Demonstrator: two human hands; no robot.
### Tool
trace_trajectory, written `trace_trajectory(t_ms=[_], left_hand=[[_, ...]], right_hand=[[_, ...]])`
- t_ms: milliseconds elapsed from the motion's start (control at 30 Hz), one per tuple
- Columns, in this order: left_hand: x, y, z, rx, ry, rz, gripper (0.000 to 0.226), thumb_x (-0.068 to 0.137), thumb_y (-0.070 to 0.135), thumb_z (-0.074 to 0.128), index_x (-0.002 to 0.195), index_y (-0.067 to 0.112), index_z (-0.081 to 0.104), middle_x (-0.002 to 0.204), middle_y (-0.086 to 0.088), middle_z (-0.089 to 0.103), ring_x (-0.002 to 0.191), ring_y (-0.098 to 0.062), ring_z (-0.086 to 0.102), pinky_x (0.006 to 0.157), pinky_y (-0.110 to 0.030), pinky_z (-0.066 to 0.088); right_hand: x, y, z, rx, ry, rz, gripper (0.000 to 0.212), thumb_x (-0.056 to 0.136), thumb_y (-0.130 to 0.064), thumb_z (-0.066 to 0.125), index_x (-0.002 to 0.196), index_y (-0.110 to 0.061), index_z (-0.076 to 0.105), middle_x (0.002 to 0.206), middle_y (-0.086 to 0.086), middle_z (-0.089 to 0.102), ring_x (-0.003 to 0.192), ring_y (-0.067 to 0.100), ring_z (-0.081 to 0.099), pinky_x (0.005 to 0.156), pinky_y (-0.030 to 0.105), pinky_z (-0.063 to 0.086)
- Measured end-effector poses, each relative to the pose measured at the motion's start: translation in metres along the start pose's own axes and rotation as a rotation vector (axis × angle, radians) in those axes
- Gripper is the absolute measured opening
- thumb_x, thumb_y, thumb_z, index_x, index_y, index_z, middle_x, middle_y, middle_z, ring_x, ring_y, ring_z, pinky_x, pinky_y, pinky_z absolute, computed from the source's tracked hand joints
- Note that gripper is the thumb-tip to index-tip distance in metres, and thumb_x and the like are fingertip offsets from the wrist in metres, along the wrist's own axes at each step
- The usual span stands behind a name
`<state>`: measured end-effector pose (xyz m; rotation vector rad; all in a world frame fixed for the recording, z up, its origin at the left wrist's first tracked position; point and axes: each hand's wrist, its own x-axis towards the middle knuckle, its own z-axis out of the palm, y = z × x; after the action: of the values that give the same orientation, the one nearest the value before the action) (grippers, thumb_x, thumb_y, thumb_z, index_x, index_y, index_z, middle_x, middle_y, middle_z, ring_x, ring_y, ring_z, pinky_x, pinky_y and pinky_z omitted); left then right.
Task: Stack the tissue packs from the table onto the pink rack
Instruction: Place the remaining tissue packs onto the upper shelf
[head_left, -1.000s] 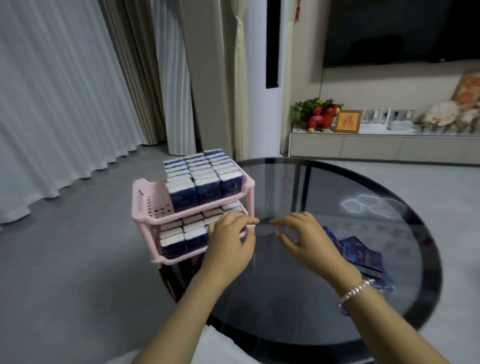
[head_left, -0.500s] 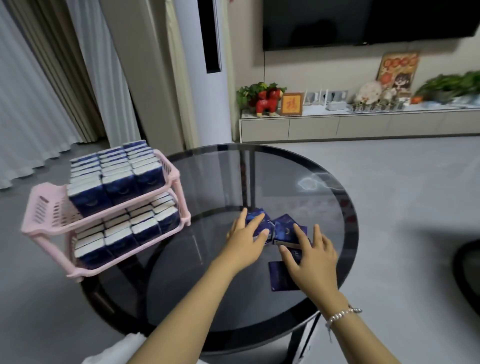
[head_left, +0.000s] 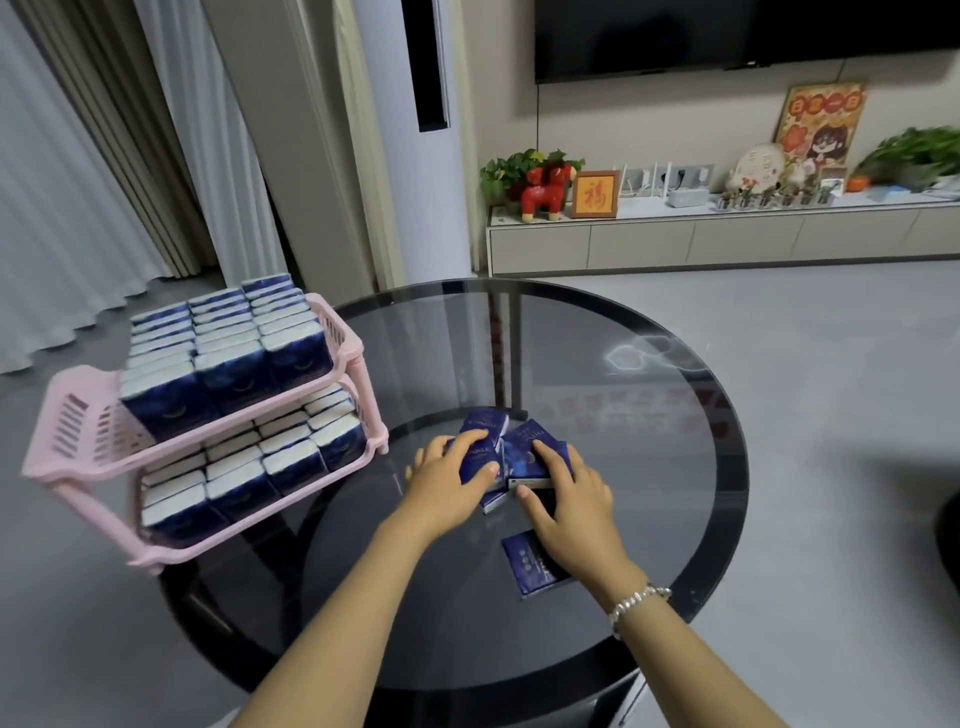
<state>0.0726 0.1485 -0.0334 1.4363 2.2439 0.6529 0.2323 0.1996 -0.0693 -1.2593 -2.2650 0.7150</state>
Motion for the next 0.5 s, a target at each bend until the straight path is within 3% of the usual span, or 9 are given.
trace_trajectory(t_ms=[67, 200, 300, 400, 500], left_hand=[[-0.007, -0.009, -0.007, -0.012, 0.021, -0.037, 0.040, 0.093, 0.045, 0.047, 0.133, 0.041, 0.041, 0.140, -0.001, 0.037, 0.133, -0.023, 0.028, 0.110, -0.037, 0.020], [-0.023, -0.025, -0.011, -0.189, 0.114, -0.117, 0.039, 0.092, 0.039, 0.053, 0.130, 0.038, 0.044, 0.136, -0.002, 0.035, 0.129, -0.024, 0.036, 0.109, -0.036, 0.032], [-0.037, -0.031, -0.015, -0.377, 0.176, -0.132, 0.056, 0.090, 0.030, 0.061, 0.140, 0.034, 0.037, 0.141, 0.000, 0.029, 0.128, -0.016, 0.039, 0.100, -0.024, 0.032], [-0.044, -0.035, -0.018, -0.484, 0.214, -0.129, 0.073, 0.086, 0.021, 0.067, 0.147, 0.029, 0.028, 0.145, 0.002, 0.026, 0.119, -0.004, 0.037, 0.094, -0.017, 0.030], [-0.046, -0.038, -0.019, -0.590, 0.257, -0.151, 0.083, 0.082, 0.013, 0.072, 0.149, 0.027, 0.025, 0.147, 0.003, 0.029, 0.129, -0.011, 0.040, 0.098, -0.019, 0.032]], right_hand=[[0.002, -0.007, 0.008, 0.004, -0.036, -0.056, 0.077, 0.075, -0.070, 0.020, 0.143, -0.035, 0.028, 0.153, -0.001, 0.025, 0.135, 0.019, 0.028, 0.109, 0.034, 0.019], [0.006, -0.023, 0.021, 0.038, -0.094, -0.136, 0.060, 0.088, -0.057, 0.036, 0.143, -0.036, 0.028, 0.153, -0.004, 0.025, 0.134, 0.017, 0.029, 0.109, 0.033, 0.019], [0.005, -0.030, 0.026, 0.062, -0.108, -0.148, 0.055, 0.089, -0.055, 0.031, 0.141, -0.038, 0.033, 0.151, -0.007, 0.030, 0.132, 0.016, 0.033, 0.107, 0.033, 0.020], [0.008, -0.034, 0.025, 0.118, -0.056, -0.130, 0.042, 0.092, -0.052, 0.040, 0.130, -0.037, 0.049, 0.140, -0.013, 0.046, 0.121, 0.016, 0.047, 0.105, 0.036, 0.031], [0.019, -0.042, 0.015, 0.108, -0.057, -0.122, 0.036, 0.084, -0.049, 0.052, 0.116, -0.033, 0.055, 0.127, -0.013, 0.055, 0.123, 0.018, 0.042, 0.102, 0.035, 0.030]])
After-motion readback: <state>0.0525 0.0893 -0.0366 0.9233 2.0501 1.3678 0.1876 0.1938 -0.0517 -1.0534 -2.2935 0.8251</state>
